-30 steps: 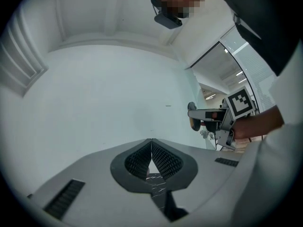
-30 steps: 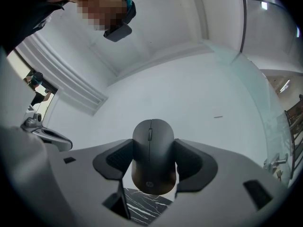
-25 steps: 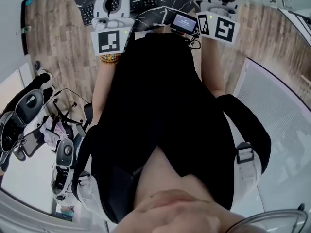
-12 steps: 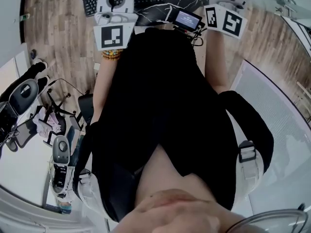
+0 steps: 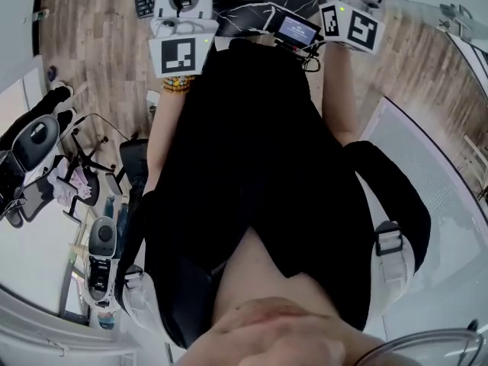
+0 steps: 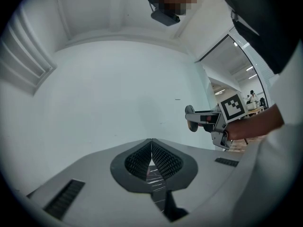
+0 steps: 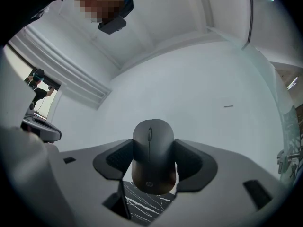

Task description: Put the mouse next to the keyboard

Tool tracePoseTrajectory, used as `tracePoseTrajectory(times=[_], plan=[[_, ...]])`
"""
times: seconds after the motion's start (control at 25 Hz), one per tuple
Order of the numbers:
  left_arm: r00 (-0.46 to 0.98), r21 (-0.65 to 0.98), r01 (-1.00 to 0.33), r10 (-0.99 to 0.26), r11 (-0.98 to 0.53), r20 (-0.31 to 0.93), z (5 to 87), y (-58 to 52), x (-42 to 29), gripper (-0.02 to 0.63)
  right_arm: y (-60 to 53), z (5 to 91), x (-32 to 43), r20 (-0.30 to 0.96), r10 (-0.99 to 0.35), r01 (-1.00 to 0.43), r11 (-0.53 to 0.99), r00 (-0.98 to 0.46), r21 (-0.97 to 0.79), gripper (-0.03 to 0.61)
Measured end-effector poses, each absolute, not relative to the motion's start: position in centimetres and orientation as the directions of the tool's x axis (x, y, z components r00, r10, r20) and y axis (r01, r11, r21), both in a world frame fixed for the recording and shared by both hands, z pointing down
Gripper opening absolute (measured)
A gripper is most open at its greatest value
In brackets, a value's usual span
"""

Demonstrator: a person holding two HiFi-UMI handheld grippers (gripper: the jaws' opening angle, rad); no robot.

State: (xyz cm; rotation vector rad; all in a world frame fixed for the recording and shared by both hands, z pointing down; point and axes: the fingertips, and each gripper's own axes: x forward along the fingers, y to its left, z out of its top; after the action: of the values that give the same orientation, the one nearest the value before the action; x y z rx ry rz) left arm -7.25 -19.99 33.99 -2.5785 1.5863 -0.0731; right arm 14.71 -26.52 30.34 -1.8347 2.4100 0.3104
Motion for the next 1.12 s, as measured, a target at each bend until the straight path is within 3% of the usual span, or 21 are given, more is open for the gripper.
tracePoseTrajectory(times=[1.12], plan=[[0.437, -0.120, -0.892, -0.899, -0.437, 0.029, 35.5, -19.8, -7.4, 0.014, -28.6, 41.5, 12.8, 0.045, -0.944, -0.939, 0.329, -0.327, 0.102, 0.284]])
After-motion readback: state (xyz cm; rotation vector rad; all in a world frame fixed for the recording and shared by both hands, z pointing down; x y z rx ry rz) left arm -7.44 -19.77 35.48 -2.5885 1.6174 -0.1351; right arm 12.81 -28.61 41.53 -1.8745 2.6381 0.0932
